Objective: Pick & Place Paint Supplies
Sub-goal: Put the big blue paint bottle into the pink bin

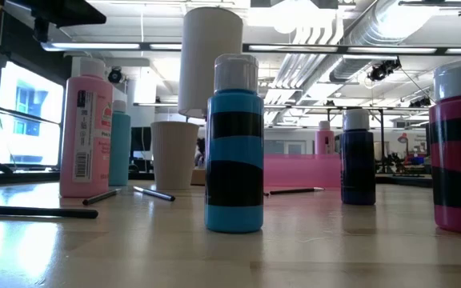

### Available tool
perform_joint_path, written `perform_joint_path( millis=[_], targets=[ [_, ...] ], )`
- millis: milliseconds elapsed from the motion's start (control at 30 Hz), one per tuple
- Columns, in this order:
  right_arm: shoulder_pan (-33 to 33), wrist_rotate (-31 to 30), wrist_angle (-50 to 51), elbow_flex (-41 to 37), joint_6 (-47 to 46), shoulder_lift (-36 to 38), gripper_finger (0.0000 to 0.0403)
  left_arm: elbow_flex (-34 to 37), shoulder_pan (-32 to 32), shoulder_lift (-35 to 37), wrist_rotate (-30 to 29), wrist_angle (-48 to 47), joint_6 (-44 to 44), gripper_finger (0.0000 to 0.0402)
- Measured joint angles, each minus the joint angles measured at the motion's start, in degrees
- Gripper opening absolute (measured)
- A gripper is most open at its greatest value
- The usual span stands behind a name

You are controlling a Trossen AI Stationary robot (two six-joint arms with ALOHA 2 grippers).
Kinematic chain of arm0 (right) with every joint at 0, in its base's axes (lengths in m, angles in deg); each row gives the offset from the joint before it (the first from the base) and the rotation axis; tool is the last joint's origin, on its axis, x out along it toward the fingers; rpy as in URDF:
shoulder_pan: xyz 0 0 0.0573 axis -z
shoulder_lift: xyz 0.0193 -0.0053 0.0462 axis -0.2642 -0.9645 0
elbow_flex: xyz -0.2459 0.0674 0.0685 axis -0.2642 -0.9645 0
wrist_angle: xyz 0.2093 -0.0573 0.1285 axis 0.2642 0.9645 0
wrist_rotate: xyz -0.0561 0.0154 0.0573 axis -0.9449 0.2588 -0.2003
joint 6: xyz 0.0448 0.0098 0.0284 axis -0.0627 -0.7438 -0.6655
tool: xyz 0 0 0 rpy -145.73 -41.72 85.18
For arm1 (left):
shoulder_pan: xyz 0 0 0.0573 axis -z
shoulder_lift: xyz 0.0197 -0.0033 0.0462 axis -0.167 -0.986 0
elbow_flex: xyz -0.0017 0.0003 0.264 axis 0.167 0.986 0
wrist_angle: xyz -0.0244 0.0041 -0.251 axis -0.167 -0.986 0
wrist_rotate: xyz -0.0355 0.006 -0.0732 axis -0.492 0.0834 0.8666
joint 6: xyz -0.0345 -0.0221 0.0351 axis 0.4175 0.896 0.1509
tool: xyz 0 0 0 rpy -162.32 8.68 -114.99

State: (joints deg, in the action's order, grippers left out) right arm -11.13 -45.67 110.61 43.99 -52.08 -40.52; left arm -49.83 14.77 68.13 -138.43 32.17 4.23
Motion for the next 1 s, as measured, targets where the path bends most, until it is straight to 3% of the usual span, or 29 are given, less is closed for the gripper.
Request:
perform_joint_path(
  millis=[600,767,1000],
  targets=[
    [0.4,0.0,0.0,0.0,0.2,0.2,0.0004,0.0,0.0,0.0,1.8,-3.5,-0.9,0.0],
    [0.4,0.0,-1.0,0.0,1.2,0.3,0.0003,0.0,0.0,0.0,-0.7,-2.0,-1.4,0.0],
    [0.4,0.1,0.0,0.0,1.6,0.3,0.0005,0.0,0.0,0.0,2.6,-2.1,-1.5,0.0]
  ],
)
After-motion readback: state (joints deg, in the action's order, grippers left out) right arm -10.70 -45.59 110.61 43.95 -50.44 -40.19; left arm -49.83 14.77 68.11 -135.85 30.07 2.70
